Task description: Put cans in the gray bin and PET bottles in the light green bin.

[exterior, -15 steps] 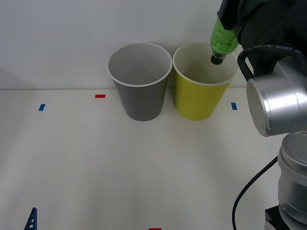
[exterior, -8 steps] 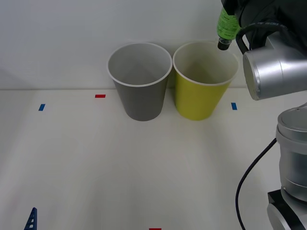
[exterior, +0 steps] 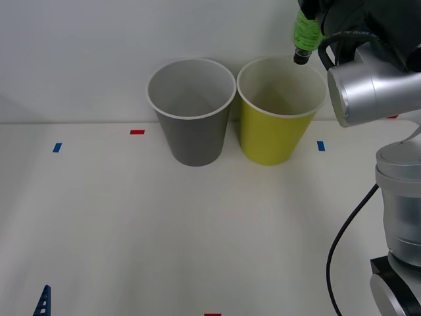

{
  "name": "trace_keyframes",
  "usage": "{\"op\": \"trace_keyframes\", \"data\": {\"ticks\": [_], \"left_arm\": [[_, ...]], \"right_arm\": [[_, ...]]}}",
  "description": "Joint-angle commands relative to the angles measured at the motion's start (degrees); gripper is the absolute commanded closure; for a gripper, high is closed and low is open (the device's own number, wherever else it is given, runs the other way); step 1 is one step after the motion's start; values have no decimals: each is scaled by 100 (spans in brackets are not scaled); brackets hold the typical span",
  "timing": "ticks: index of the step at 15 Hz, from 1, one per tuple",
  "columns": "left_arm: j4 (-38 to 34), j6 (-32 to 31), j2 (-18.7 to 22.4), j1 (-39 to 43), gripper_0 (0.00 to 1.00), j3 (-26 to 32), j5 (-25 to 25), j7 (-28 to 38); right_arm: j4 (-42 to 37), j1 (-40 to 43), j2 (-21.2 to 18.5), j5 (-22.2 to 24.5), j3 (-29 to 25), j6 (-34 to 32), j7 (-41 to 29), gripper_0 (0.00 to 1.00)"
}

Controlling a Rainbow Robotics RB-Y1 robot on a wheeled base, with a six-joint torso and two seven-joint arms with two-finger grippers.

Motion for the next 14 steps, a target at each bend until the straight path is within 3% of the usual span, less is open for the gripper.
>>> {"op": "trace_keyframes", "data": {"ticks": [1,8,9,10,11,14], "left_arm": [[0,0,0,0,0,0,0,0],[0,0,0,0,0,0,0,0],[0,0,0,0,0,0,0,0],[0,0,0,0,0,0,0,0],[0,0,0,0,0,0,0,0],[0,0,0,0,0,0,0,0]], "right_arm": [[2,11,-8,-169,2,-41,39,100],[2,2,71,-169,20,-50,83,100],[2,2,80,-169,20,-41,101,78],[2,2,89,-169,20,-50,48,34],[2,2,98,-160,2,-76,22,0],[2,11,115,-160,2,-120,-13,0]]}}
